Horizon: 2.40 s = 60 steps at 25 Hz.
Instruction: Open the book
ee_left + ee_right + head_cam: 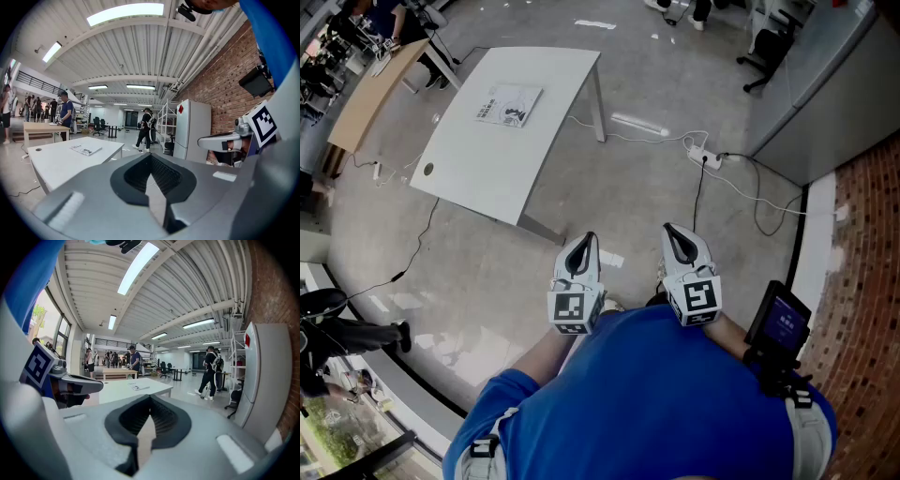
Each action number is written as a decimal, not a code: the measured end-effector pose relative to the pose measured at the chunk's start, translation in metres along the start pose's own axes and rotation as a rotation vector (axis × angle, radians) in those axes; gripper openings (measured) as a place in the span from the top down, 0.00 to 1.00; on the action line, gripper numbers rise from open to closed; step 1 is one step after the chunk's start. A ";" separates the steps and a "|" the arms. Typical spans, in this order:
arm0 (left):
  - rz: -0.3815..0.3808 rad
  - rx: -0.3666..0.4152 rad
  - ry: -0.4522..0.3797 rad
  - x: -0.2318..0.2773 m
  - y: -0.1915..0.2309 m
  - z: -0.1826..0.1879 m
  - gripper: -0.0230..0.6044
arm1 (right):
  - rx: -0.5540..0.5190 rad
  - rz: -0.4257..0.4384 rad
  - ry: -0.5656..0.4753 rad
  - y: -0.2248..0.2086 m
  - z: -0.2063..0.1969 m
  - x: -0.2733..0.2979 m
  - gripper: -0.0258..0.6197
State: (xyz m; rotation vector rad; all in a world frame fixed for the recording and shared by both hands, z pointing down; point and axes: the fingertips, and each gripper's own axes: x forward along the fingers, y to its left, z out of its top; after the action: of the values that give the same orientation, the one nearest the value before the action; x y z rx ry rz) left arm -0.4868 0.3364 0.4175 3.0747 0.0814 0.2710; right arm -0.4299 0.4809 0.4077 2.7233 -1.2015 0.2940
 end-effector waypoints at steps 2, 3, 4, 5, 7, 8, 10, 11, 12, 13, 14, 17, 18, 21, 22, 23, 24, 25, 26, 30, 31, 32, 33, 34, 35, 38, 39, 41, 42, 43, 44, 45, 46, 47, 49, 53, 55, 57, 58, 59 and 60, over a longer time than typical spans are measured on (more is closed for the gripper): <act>0.002 0.003 -0.004 -0.004 0.002 0.003 0.95 | -0.003 -0.003 -0.012 0.002 0.005 0.000 0.96; 0.005 0.003 -0.004 -0.004 0.003 0.003 0.95 | -0.004 -0.003 -0.015 0.002 0.007 0.000 0.96; 0.010 0.003 -0.002 -0.001 0.003 0.003 0.95 | -0.003 -0.001 -0.016 -0.001 0.007 0.002 0.96; 0.015 0.002 0.000 0.005 0.001 0.003 0.95 | -0.002 0.003 -0.017 -0.006 0.006 0.004 0.96; 0.029 0.008 0.004 0.030 -0.008 0.005 0.95 | 0.004 0.017 -0.021 -0.031 0.004 0.015 0.96; 0.035 0.015 0.006 0.048 -0.015 0.008 0.95 | 0.009 0.026 -0.024 -0.050 0.004 0.023 0.96; 0.050 0.027 0.009 0.091 -0.029 0.017 0.95 | 0.021 0.046 -0.029 -0.092 0.005 0.042 0.96; 0.058 0.029 0.009 0.109 -0.036 0.022 0.95 | 0.024 0.056 -0.030 -0.110 0.006 0.050 0.96; 0.067 0.029 0.009 0.125 -0.041 0.026 0.95 | 0.025 0.067 -0.030 -0.126 0.007 0.056 0.96; 0.074 0.030 0.007 0.138 -0.046 0.030 0.95 | 0.023 0.078 -0.031 -0.138 0.008 0.061 0.96; 0.080 0.030 0.005 0.148 -0.050 0.033 0.95 | 0.020 0.088 -0.032 -0.148 0.009 0.065 0.96; 0.095 0.027 0.003 0.169 -0.063 0.037 0.95 | 0.017 0.116 -0.029 -0.171 0.009 0.073 0.96; 0.100 0.027 0.006 0.175 -0.067 0.038 0.95 | 0.019 0.124 -0.027 -0.178 0.009 0.076 0.96; 0.106 0.032 0.018 0.194 -0.076 0.039 0.95 | 0.026 0.141 -0.025 -0.196 0.010 0.085 0.96; 0.107 0.033 0.023 0.199 -0.077 0.040 0.95 | 0.029 0.147 -0.025 -0.199 0.011 0.089 0.96; 0.109 0.034 0.028 0.204 -0.077 0.042 0.95 | 0.032 0.154 -0.026 -0.202 0.013 0.093 0.96; 0.112 0.034 0.033 0.209 -0.075 0.044 0.95 | 0.034 0.162 -0.026 -0.203 0.015 0.098 0.96; 0.117 0.035 0.035 0.214 -0.072 0.047 0.95 | 0.036 0.169 -0.025 -0.205 0.018 0.103 0.96; 0.125 0.035 0.036 0.219 -0.068 0.049 0.95 | 0.037 0.178 -0.025 -0.206 0.020 0.110 0.96; 0.159 0.029 0.030 0.239 -0.045 0.049 0.95 | 0.026 0.214 -0.023 -0.206 0.023 0.144 0.96; 0.169 0.024 0.030 0.244 -0.039 0.048 0.95 | 0.022 0.222 -0.020 -0.205 0.024 0.153 0.96; 0.182 0.019 0.030 0.249 -0.031 0.048 0.95 | 0.017 0.232 -0.018 -0.204 0.025 0.162 0.96; 0.197 0.014 0.031 0.254 -0.022 0.048 0.95 | 0.010 0.242 -0.017 -0.203 0.028 0.173 0.96; 0.215 0.011 0.033 0.260 -0.012 0.048 0.95 | 0.002 0.253 -0.017 -0.202 0.031 0.185 0.96; 0.233 0.009 0.036 0.267 -0.001 0.048 0.95 | -0.006 0.264 -0.019 -0.202 0.035 0.197 0.96; 0.289 0.003 0.035 0.283 0.035 0.053 0.95 | -0.027 0.302 -0.033 -0.193 0.049 0.237 0.96; 0.310 -0.001 0.031 0.286 0.048 0.056 0.95 | -0.033 0.317 -0.036 -0.188 0.055 0.251 0.96; 0.346 -0.007 0.023 0.289 0.075 0.061 0.95 | -0.046 0.349 -0.040 -0.175 0.065 0.277 0.96; 0.363 -0.009 0.018 0.289 0.088 0.064 0.95 | -0.052 0.366 -0.041 -0.168 0.069 0.288 0.96; 0.380 -0.009 0.014 0.289 0.100 0.065 0.95 | -0.058 0.384 -0.042 -0.160 0.072 0.300 0.96; 0.399 -0.011 0.012 0.289 0.113 0.065 0.95 | -0.065 0.403 -0.044 -0.152 0.074 0.311 0.96; 0.420 -0.013 0.011 0.289 0.126 0.064 0.95 | -0.072 0.422 -0.048 -0.143 0.076 0.324 0.96; 0.441 -0.015 0.010 0.288 0.140 0.062 0.95 | -0.080 0.440 -0.054 -0.134 0.078 0.336 0.96; 0.461 -0.018 0.010 0.286 0.153 0.059 0.95 | -0.088 0.457 -0.062 -0.126 0.079 0.346 0.96; 0.498 -0.025 0.009 0.280 0.172 0.059 0.95 | -0.101 0.485 -0.076 -0.111 0.084 0.362 0.96; 0.567 -0.041 -0.001 0.255 0.186 0.066 0.95 | -0.117 0.533 -0.085 -0.091 0.098 0.366 0.96; 0.600 -0.048 -0.001 0.253 0.200 0.065 0.95 | -0.127 0.556 -0.082 -0.083 0.100 0.380 0.96; 0.634 -0.060 0.005 0.259 0.220 0.060 0.95 | -0.135 0.584 -0.080 -0.075 0.101 0.405 0.96; 0.649 -0.067 0.008 0.262 0.229 0.058 0.95 | -0.138 0.598 -0.080 -0.071 0.102 0.416 0.96; 0.664 -0.074 0.010 0.264 0.236 0.056 0.95 | -0.142 0.611 -0.078 -0.068 0.104 0.425 0.96; 0.678 -0.079 0.014 0.266 0.242 0.055 0.95 | -0.144 0.624 -0.076 -0.065 0.107 0.433 0.96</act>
State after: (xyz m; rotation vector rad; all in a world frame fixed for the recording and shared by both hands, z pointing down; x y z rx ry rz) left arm -0.2036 0.1081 0.4238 2.9051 -0.9506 0.3058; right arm -0.0831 0.1930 0.4035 2.1892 -1.9861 0.1603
